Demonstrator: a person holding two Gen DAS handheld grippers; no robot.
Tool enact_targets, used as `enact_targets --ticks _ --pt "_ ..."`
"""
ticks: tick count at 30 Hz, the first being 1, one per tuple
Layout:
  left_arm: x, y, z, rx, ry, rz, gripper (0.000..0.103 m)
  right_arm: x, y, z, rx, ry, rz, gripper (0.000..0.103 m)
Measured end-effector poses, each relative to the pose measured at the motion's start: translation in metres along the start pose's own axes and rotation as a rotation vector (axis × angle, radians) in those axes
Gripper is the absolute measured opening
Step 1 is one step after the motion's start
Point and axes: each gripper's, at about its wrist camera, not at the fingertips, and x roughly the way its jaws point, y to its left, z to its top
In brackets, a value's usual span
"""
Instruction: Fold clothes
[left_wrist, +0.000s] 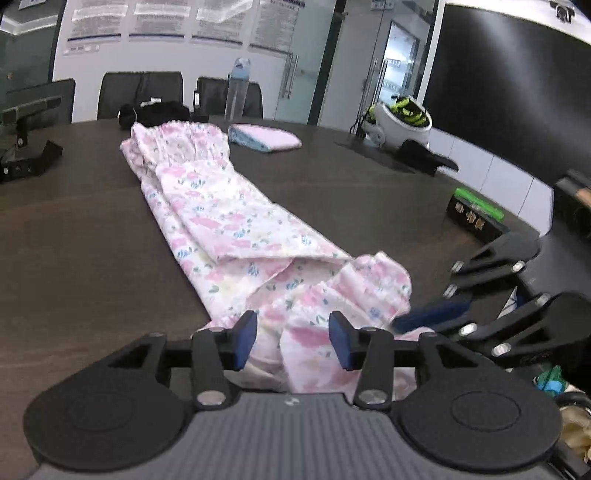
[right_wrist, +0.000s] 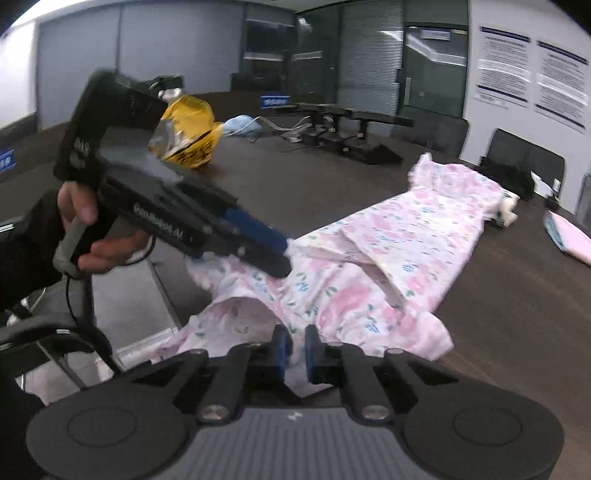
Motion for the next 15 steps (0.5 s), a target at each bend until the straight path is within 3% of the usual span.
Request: enact_targets --ticks 1,4,9,10,11,13,15 --pt "0.002 -0.001 0.0 0.008 0.011 0.005 0.044 -0.006 0.0 0.001 0.009 -0.028 0.009 0.028" --pt "0.006 -0.003 0.001 0.023 0.02 0.011 0.042 -0.013 0.008 0.001 -0.011 -0.095 0.052 0.027" --pt "0.008 -0.002 0.002 0.03 0.025 0.019 0.036 0.002 0.015 -0.007 -0.062 -0.027 0.052 0.026" --pt "0.007 -0.002 0.001 0.033 0.025 0.02 0.036 0.001 0.015 -0.008 -0.068 -0.023 0.06 0.034" --pt "0.007 -0.002 0.001 0.037 0.025 0.021 0.036 -0.004 0.013 -0.008 -0.057 -0.033 0.083 0.049" --pt "0.008 -0.002 0.002 0.043 0.029 0.02 0.036 -0.016 0.009 -0.005 -0.064 -0.066 0.137 0.064" --pt "0.008 -0.002 0.003 0.048 0.035 0.018 0.036 -0.024 0.017 -0.002 -0.16 -0.073 0.141 0.067"
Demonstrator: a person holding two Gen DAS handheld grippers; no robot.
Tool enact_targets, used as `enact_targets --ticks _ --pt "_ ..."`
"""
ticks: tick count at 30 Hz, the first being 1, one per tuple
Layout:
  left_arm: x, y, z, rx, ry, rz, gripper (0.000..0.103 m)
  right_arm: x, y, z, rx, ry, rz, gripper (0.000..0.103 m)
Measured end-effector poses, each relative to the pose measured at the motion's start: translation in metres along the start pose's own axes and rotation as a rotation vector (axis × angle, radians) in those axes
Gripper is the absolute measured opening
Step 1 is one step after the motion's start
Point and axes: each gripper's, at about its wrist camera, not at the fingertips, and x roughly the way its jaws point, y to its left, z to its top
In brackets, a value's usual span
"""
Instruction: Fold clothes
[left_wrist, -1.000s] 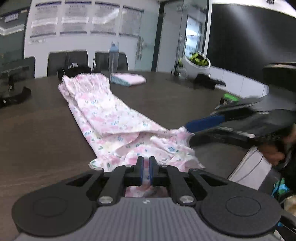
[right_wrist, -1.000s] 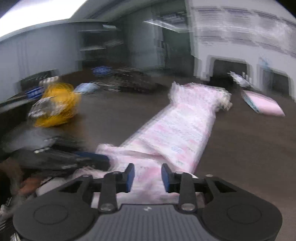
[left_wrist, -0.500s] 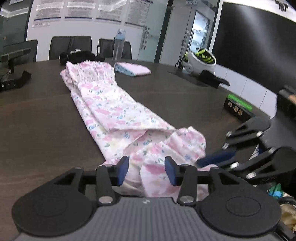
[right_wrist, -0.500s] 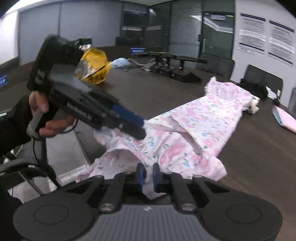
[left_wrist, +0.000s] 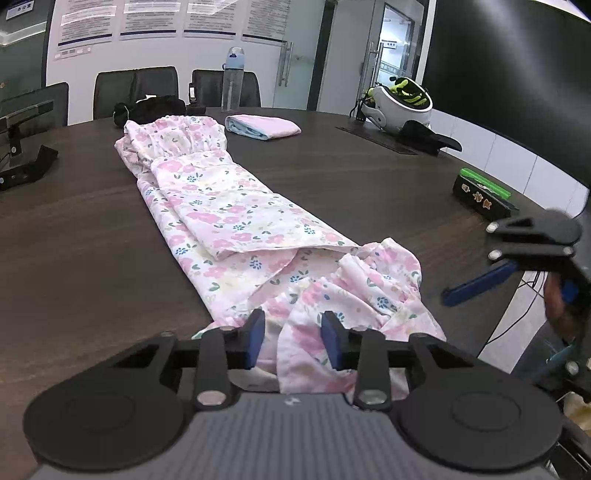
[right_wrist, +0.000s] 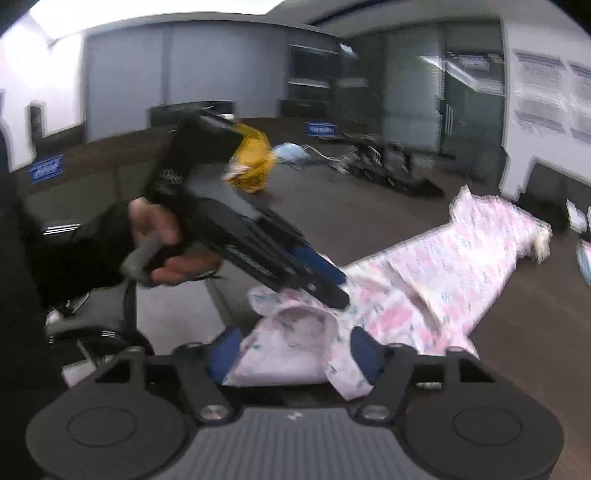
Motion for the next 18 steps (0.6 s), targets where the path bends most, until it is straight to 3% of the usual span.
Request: enact_targets --ticks 5,14,15,18 --pt "0.001 0.002 0.003 0.002 0.019 -0.01 0.036 0.015 0.035 0.003 -0.324 0.104 -0.031 0.065" --pt "0.003 0.002 0.006 0.02 0.036 -0.017 0.036 0.04 0.065 -0.013 -0.63 0.213 -0.04 0.064" --pt "0.003 0.002 0.007 0.022 0.038 -0.018 0.036 0.041 0.069 -0.016 -0.656 0.221 -0.039 0.062" --pt "0.004 0.002 0.008 0.026 0.042 -0.02 0.036 0.041 0.072 -0.019 -0.682 0.217 -0.066 0.033"
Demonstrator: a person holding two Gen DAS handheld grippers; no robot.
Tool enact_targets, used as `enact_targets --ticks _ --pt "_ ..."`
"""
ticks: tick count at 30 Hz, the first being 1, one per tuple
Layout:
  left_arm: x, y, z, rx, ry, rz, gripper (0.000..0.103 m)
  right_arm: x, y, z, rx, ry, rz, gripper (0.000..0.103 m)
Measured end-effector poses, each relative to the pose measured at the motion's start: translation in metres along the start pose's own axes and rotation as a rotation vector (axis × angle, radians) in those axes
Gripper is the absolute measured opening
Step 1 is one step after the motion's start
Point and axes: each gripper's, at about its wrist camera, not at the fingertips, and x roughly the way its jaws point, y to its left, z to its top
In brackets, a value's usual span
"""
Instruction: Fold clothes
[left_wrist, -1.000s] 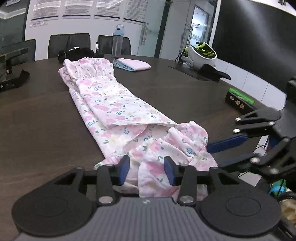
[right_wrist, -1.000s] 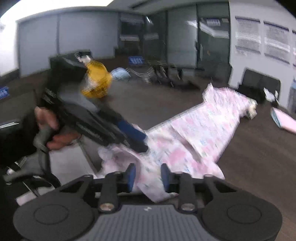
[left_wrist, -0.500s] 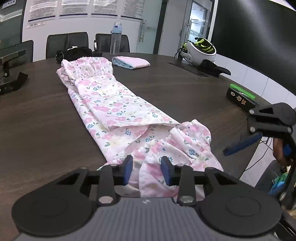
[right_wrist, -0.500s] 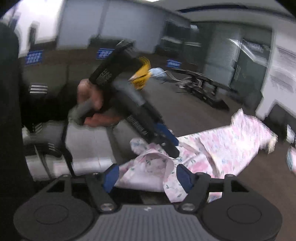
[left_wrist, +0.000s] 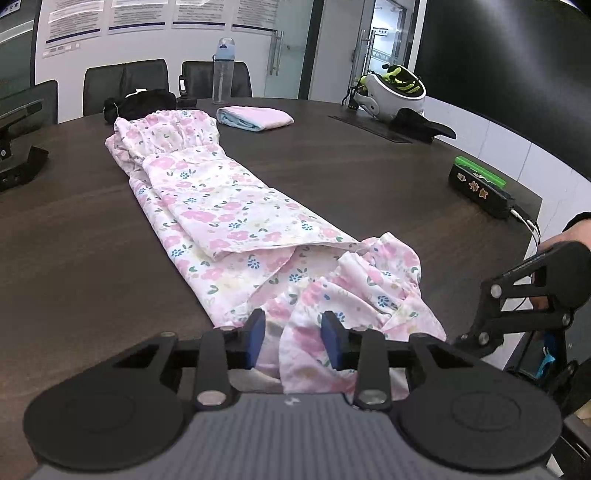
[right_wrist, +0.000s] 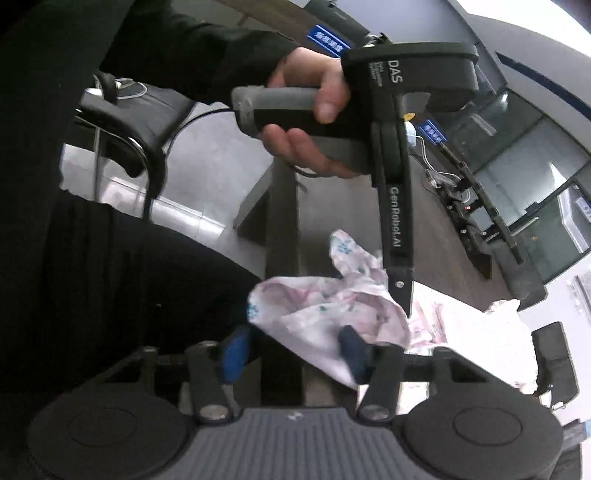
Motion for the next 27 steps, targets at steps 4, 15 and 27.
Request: enact_targets --ticks 4,15,27 --pt "-0.017 -0.003 0.001 0.072 -0.058 0.01 0.045 -0.009 -0.025 -0.001 0.158 -0.016 0.076 0.015" --pt "-0.081 -0.017 -0.014 0.506 -0.378 -0.336 0.086 -0.041 -0.112 -0.026 0.495 -0.199 0.231 0.002" --pt "-0.001 -0.009 0.009 0.549 -0.107 -0.26 0.019 -0.031 -0.162 -0.033 0.534 -0.212 0.246 0.003"
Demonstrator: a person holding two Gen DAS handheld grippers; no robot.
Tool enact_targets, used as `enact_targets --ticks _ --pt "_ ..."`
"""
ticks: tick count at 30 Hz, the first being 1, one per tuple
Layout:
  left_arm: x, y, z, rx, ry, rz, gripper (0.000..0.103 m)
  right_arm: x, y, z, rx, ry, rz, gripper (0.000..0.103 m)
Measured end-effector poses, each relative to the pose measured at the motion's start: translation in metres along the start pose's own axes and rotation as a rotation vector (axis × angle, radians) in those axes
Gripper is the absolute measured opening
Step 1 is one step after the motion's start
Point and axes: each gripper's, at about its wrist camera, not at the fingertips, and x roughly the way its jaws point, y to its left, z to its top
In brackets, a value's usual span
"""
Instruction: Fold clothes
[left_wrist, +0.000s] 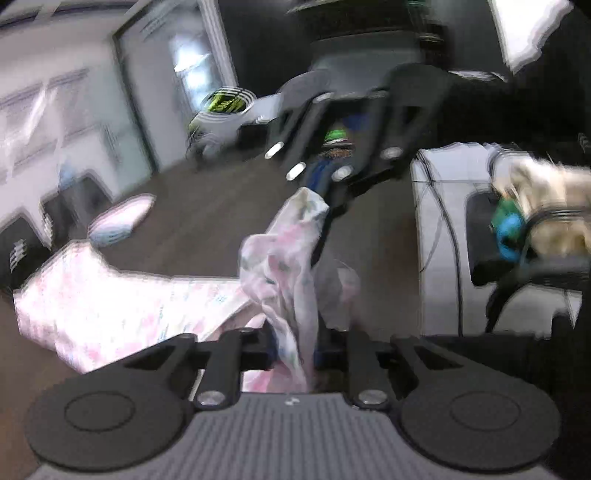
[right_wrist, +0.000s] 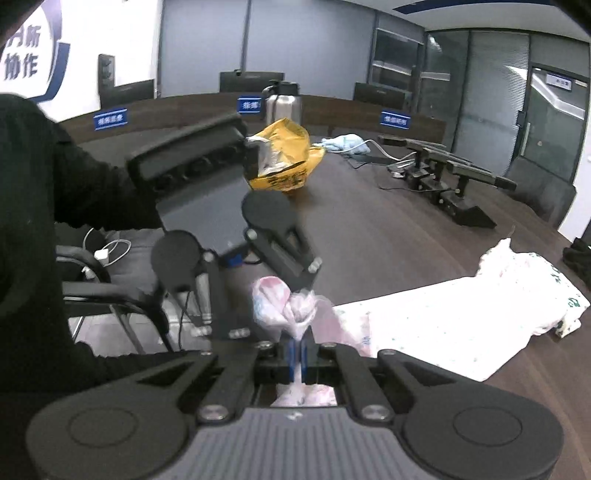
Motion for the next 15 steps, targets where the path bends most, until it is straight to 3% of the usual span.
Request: enact_targets --ticks 3,5,6,9,10,11,12,15 --pt "-0.002 0.039 -0.003 -0.259 -0.023 -0.055 0.019 -0.008 -0.02 -0.006 0.114 -0.095 -0.09 0.019" --pt "-0.001 0.065 -0.007 -0.428 -0.038 -0.104 0.017 -0.011 -0.03 -0.018 0.215 -0.154 -0.104 0.055" --pt "-0.001 0.074 -0.006 -0.466 -0.043 -0.109 0.016 -0.01 -0.034 -0.023 0.253 -0.17 -0.099 0.059" --pt "0.002 0.097 0.0 -0.544 -0.05 -0.13 0.015 0.003 -0.035 -0.034 0.287 -0.145 -0.082 0.054" --pt "0.004 0.105 0.001 -0.568 -0.049 -0.144 0.015 0.009 -0.035 -0.035 0.285 -0.123 -0.103 0.036" --pt "0.006 0.113 0.003 -0.591 -0.047 -0.153 0.015 0.015 -0.036 -0.035 0.288 -0.102 -0.132 0.007" --pt "0.009 0.121 0.005 -0.613 -0.044 -0.133 0.015 0.02 -0.041 -0.033 0.305 -0.082 -0.182 0.002" --pt "0.023 0.145 0.009 -0.705 -0.02 -0.059 0.02 0.03 -0.062 -0.031 0.406 -0.071 -0.258 0.002"
